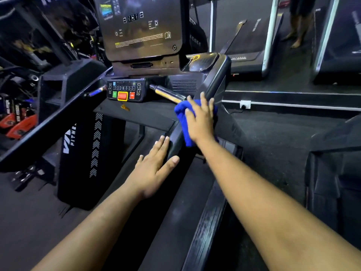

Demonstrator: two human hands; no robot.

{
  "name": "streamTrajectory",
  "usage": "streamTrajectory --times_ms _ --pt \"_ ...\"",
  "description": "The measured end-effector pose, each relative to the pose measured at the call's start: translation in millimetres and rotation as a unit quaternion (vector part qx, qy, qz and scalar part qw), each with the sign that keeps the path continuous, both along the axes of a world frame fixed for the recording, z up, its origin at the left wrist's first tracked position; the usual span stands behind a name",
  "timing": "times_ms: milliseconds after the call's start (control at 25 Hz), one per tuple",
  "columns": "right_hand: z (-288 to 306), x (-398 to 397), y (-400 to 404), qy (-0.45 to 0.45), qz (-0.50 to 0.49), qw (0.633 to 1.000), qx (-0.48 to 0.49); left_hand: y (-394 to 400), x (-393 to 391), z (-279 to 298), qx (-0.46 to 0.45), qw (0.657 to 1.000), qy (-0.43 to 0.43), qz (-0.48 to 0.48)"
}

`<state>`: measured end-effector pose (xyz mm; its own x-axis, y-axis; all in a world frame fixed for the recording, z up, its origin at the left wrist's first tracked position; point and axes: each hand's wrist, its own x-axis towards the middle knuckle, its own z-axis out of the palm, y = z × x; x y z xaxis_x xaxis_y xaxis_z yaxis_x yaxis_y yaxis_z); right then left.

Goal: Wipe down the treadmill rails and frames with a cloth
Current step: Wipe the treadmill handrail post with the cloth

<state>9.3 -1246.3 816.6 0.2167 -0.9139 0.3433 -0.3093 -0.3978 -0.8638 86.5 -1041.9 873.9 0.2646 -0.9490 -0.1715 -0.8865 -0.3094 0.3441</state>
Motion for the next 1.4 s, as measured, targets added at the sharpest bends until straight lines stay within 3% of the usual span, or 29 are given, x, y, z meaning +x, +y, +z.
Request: streamTrajectory --times_ms 80,160,240,360,440,520,680,760,920,1040,1160,1280,1400 --pt "2 1 -11 0.012 -0.011 0.999 0.033 1 -2 1 -0.003 1.0 -0.004 0.003" --pt "-11 2 33 -0.008 -0.014 1.0 0.021 1 -2 1 -0.001 1.0 -0.005 0.004" --pt "-30 -4 80 -0.039 0.043 0.998 -0.017 0 0 1 0.001 1.0 -0.007 0.003" --pt "-40 -12 30 -0.013 0.05 0.995 -0.083 0 -1 2 0.002 1.0 -0.012 0.002" --pt "-33 -10 -25 -0.068 -0.036 0.995 0.064 1 -4 2 0.005 1.0 -0.012 0.002" --pt "-31 -6 -31 -0.159 -0.076 0.968 0.179 3 -4 2 0.0 1.0 -0.015 0.0" --pt "-42 2 111 -0.244 0.008 0.954 0.174 0 0 1 -0.002 1.0 -0.006 -0.002" --pt "-43 4 144 -0.213 0.035 0.966 0.142 -2 1 0 -0.001 1.0 -0.002 -0.002" --pt "-17 -2 34 -0.002 0.013 1.0 -0.006 -1 0 -1 -0.003 1.0 -0.003 -0.008" --pt "5 -7 -57 0.124 0.0 0.991 0.041 -1 2 -2 -0.012 1.0 0.006 -0.004" --pt "11 -5 -60 0.116 -0.016 0.991 0.066 2 3 -4 -0.022 0.999 0.027 0.006" --pt "-5 -9 2 0.063 0.029 0.998 -0.014 0 6 -6 -0.045 0.997 0.063 0.01" --pt "-11 -12 68 0.037 0.065 0.997 -0.03 0 7 -7 -0.078 0.991 0.105 0.014"
